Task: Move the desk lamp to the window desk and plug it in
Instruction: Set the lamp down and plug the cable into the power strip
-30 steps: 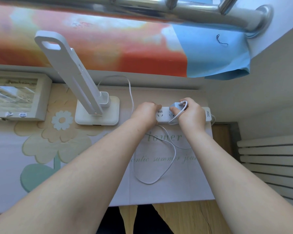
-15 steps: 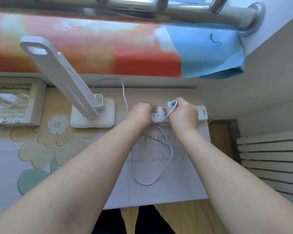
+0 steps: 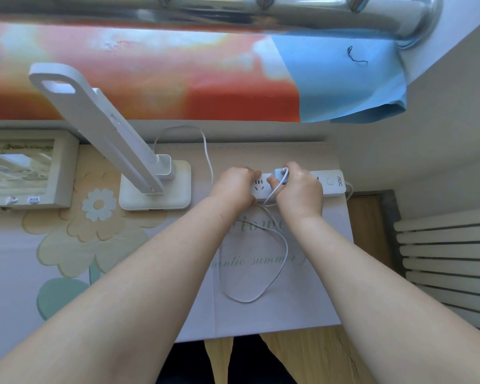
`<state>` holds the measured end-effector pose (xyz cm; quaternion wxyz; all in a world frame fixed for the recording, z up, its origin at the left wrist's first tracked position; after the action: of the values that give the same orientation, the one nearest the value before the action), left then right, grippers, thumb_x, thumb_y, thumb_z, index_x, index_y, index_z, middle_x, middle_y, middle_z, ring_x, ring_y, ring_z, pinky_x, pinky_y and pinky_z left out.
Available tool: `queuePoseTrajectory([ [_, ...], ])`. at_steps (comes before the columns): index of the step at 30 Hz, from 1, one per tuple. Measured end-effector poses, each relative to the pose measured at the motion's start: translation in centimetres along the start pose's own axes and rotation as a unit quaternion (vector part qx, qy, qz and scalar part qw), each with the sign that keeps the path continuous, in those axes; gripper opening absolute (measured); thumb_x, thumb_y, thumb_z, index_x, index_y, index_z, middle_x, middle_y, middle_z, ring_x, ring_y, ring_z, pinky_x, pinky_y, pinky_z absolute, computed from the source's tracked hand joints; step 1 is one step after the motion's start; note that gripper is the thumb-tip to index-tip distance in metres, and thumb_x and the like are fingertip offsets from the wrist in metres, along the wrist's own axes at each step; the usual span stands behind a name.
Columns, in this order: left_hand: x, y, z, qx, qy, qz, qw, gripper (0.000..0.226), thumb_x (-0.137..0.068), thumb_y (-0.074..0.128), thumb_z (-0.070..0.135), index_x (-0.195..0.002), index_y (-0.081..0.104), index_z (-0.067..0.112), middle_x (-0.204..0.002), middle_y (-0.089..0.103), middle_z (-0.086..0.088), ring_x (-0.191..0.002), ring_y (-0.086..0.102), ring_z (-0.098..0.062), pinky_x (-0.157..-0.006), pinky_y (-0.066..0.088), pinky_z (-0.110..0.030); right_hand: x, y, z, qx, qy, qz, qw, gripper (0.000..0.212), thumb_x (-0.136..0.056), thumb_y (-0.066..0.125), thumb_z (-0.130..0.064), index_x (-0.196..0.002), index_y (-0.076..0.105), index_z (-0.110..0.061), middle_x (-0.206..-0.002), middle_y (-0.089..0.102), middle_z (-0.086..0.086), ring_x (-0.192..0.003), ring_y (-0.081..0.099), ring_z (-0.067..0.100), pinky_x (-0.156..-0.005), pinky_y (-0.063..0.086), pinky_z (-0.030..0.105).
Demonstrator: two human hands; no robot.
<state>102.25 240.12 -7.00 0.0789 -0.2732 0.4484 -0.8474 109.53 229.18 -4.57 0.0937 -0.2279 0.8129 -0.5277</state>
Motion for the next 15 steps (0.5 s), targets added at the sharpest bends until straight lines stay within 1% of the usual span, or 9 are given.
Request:
queuePoseTrajectory([
  [2,-0.06,-0.11,-0.06,-0.003,0.0,0.002,1.0,0.055,-0.077,0.071,0.016,-0.13,0.057,0.014,-0.13,0.059,-0.009,-0.118,0.055,-0.029,-0.097,0.047,-0.037,-0.17,0.03,0.04,-0.008,0.006,-0.004,1.0,0.031,-0.083,0.071,-0.032,-0.099,0.062,-0.006,-0.09,0.066,0.018,-0.084,0.059,0.038,-0.062,0.034,0.031],
  [5,-0.06,-0.14,-0.16,0.002,-0.003,0.003,1.0,0.06,-0.078,0.07,0.016,-0.136,0.052,0.017,-0.133,0.056,-0.007,-0.121,0.053,-0.027,-0.099,0.046,-0.035,-0.28,0.12,-0.01,-0.019,0.013,-0.007,1.0,0.031,-0.082,0.072,-0.031,-0.098,0.061,-0.006,-0.09,0.066,0.017,-0.083,0.058,0.037,-0.061,0.035,0.032],
  [7,0.04,0.02,-0.19,0.005,-0.003,0.006,1.0,0.058,-0.079,0.069,0.015,-0.135,0.053,0.016,-0.133,0.056,-0.007,-0.12,0.053,-0.027,-0.098,0.046,-0.035,-0.15,0.19,-0.02,-0.021,0.014,-0.008,1.0,0.031,-0.082,0.072,-0.031,-0.098,0.06,-0.006,-0.089,0.066,0.017,-0.083,0.058,0.037,-0.061,0.034,0.032],
  [9,0.11,0.01,-0.08,0.002,-0.002,0.008,1.0,0.054,-0.079,0.069,0.014,-0.132,0.055,0.015,-0.131,0.057,-0.008,-0.119,0.054,-0.028,-0.097,0.046,-0.035,-0.14,0.11,0.1,-0.026,0.019,-0.011,0.999,0.031,-0.083,0.072,-0.032,-0.099,0.06,-0.008,-0.09,0.066,0.015,-0.08,0.055,0.034,-0.061,0.033,0.031],
  [12,0.06,-0.03,-0.09,-0.003,-0.005,0.004,1.0,0.056,-0.079,0.069,0.014,-0.134,0.053,0.016,-0.133,0.055,-0.008,-0.119,0.053,-0.028,-0.098,0.046,-0.036,-0.47,-0.15,0.35,-0.027,0.024,-0.032,0.999,0.032,-0.083,0.072,-0.034,-0.099,0.059,-0.01,-0.089,0.065,0.012,-0.074,0.047,0.027,-0.06,0.033,0.031],
  [15,0.02,0.06,-0.03,-0.015,-0.005,0.002,1.0,0.058,-0.08,0.068,0.015,-0.135,0.052,0.018,-0.133,0.055,-0.008,-0.119,0.053,-0.028,-0.097,0.047,-0.037,-0.65,-0.24,0.62,-0.048,0.021,-0.055,0.997,0.034,-0.082,0.073,-0.035,-0.101,0.056,-0.012,-0.088,0.06,0.005,-0.076,0.047,0.025,-0.061,0.032,0.03],
])
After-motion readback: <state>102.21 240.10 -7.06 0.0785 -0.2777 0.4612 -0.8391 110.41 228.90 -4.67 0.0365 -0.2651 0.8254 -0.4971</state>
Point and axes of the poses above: each hand's wrist, its own x-axis away from the middle knuckle, its own y-axis out of the palm, z = x × y, the point moved 5 cm from there along -x, towards the middle knuckle
